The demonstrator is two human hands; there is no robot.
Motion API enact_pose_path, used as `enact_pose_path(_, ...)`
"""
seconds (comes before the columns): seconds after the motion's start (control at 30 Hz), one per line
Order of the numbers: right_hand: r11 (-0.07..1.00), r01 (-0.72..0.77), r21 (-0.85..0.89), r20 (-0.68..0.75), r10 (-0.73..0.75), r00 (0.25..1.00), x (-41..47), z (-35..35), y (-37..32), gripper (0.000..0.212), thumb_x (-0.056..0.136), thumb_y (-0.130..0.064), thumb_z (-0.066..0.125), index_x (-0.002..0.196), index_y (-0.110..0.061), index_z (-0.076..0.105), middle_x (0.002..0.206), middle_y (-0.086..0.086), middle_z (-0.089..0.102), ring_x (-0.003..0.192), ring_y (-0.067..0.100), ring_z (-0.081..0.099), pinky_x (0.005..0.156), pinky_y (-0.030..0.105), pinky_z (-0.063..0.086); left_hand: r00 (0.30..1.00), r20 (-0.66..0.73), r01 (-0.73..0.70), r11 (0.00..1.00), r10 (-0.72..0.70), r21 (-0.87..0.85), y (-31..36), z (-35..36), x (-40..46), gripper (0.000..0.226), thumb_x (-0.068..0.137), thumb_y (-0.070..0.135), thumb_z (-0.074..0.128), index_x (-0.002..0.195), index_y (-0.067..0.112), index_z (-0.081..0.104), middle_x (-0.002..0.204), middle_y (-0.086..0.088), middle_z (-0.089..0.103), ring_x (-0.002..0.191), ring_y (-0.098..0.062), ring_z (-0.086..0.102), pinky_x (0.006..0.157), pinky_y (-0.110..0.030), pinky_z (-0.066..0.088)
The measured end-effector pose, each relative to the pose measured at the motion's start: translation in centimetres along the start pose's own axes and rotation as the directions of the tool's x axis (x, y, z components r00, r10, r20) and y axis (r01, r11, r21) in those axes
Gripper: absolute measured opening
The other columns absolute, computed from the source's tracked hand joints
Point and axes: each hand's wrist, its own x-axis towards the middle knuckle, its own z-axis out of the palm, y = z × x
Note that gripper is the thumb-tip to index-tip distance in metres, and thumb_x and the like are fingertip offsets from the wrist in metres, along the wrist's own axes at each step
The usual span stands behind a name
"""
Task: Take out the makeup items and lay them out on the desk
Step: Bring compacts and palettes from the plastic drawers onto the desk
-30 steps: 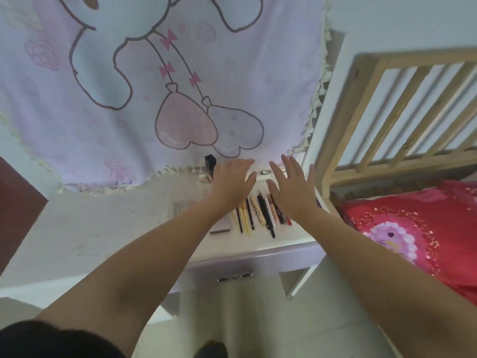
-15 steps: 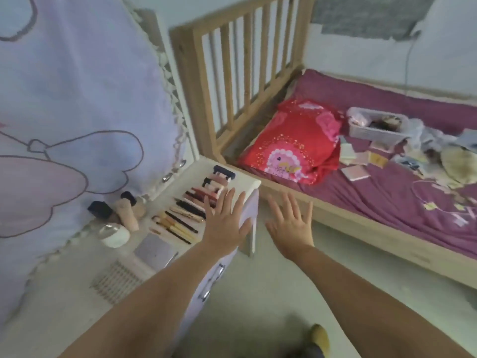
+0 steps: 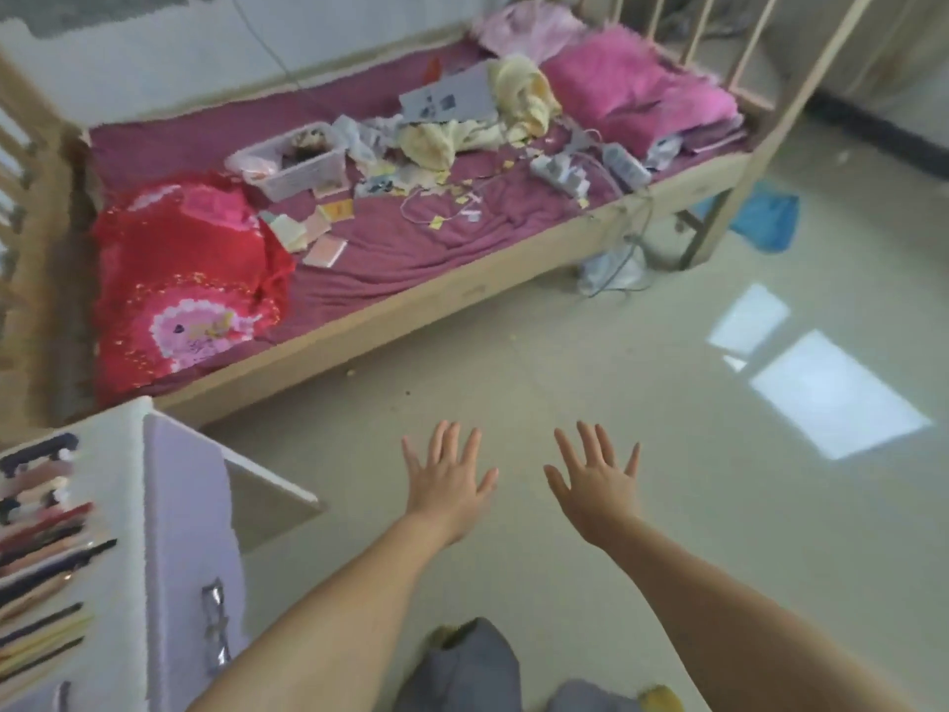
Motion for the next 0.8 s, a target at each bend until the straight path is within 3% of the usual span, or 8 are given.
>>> enact_pose_path(0.27,0.912,-0.376,0.162,0.012,0.379,0.925,-10.9,2.1,20.9,0.060,0.095,-0.057,0.008,0.150,-0.034,0.000,0.160,-0.002,-0.001,0.147,0.019,-0.005,0.112,0.060,-0.006,0.936,0.108,-0.347,0.930,0.335,0.124,22.4,3.3,0.7,0.066,0.094,0.056,0.020,0.150,0.024,0.008,0.158,-0.004,0.007,0.145,-0.020,-0.005,0.108,-0.060,-0.012)
enact_pose_path(0.43,0.788,-0.579,0.210,0.058,0.582,0.811,-18.9,4.0,33.1,0.059,0.096,-0.056,0.012,0.150,-0.032,0.008,0.160,0.000,0.007,0.147,0.020,0.003,0.112,0.059,0.002,0.799,0.223,-0.592,0.794,0.558,0.137,37.9,6.5,-1.6,0.064,0.096,0.055,0.020,0.150,0.024,0.009,0.158,-0.004,0.006,0.145,-0.019,-0.002,0.110,-0.059,-0.010)
enact_pose_path(0.63,0.620,-0.739,0.265,0.126,0.737,0.664,-24.8,5.7,42.1,0.057,0.097,-0.054,0.016,0.149,-0.030,0.014,0.159,0.001,0.014,0.146,0.020,0.011,0.112,0.058,0.007,0.634,0.320,-0.764,0.635,0.704,0.116,51.4,8.3,-3.0,0.062,0.096,0.054,0.022,0.149,0.024,0.012,0.158,-0.003,0.006,0.145,-0.018,-0.003,0.111,-0.058,-0.012)
enact_pose_path(0.8,0.547,-0.781,0.302,0.153,0.781,0.606,-23.8,4.8,48.4,0.056,0.098,-0.052,0.017,0.148,-0.029,0.018,0.158,0.002,0.017,0.145,0.020,0.015,0.112,0.059,0.007,0.585,0.356,-0.808,0.562,0.729,0.178,58.9,7.9,1.0,0.063,0.096,0.054,0.021,0.150,0.023,0.011,0.158,-0.004,0.006,0.146,-0.019,-0.003,0.111,-0.059,-0.011)
